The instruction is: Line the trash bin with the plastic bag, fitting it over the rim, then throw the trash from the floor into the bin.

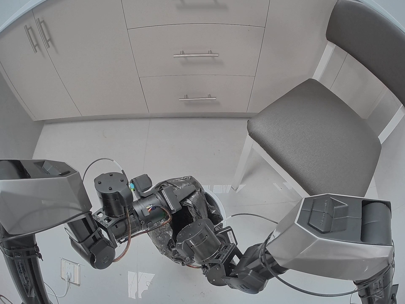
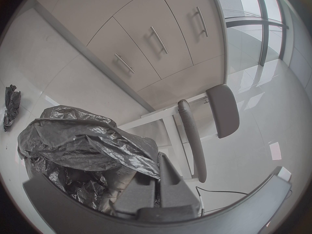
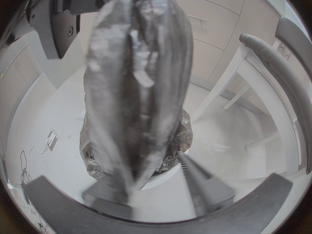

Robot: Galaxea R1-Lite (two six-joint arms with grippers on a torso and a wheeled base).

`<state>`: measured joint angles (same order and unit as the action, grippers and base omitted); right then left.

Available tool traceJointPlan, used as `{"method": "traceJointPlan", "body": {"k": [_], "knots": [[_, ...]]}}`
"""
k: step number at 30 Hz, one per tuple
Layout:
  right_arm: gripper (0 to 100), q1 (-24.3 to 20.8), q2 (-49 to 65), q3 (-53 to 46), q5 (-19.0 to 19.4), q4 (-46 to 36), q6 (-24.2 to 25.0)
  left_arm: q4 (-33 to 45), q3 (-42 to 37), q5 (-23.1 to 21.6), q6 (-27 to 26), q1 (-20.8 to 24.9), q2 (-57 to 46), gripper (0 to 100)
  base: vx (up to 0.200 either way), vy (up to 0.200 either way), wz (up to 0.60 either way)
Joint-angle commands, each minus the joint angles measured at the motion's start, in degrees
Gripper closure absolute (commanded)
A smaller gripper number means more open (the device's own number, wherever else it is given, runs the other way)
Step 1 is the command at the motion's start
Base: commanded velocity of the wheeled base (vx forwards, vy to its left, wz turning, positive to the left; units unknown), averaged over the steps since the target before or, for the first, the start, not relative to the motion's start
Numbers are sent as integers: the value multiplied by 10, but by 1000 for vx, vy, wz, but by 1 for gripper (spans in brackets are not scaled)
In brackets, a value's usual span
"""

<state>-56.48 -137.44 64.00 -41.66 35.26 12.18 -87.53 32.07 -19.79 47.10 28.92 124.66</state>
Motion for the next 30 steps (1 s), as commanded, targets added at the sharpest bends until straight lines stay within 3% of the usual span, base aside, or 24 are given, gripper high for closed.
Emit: {"method": "traceJointPlan", "body": {"k": [1,14,16,19,20,21,22,25,30], "knots": [[100,1,2,0,0,0,0,0,0,0,0,-1,1,100,0,0,0],[100,4,10,-18,-8,0,7,0,1,6,-2,-9,1,100,0,0,0],[100,10,22,-28,-18,0,7,0,2,11,-21,-19,7,100,0,0,0],[100,19,39,-36,-17,0,7,-1,-2,18,-100,-25,35,100,0,0,0],[100,19,39,-36,-17,0,7,-1,-2,18,-100,-25,35,100,0,0,0],[100,20,51,-39,-17,0,6,-1,-5,47,-163,-23,49,100,0,0,0],[100,21,52,-39,-17,0,6,-1,-5,63,-178,-18,53,100,0,0,0],[100,28,52,-35,-18,0,2,-1,4,87,-181,4,59,100,0,0,0],[100,52,52,-18,-17,0,-5,3,48,90,-182,0,78,100,0,0,0]]}}
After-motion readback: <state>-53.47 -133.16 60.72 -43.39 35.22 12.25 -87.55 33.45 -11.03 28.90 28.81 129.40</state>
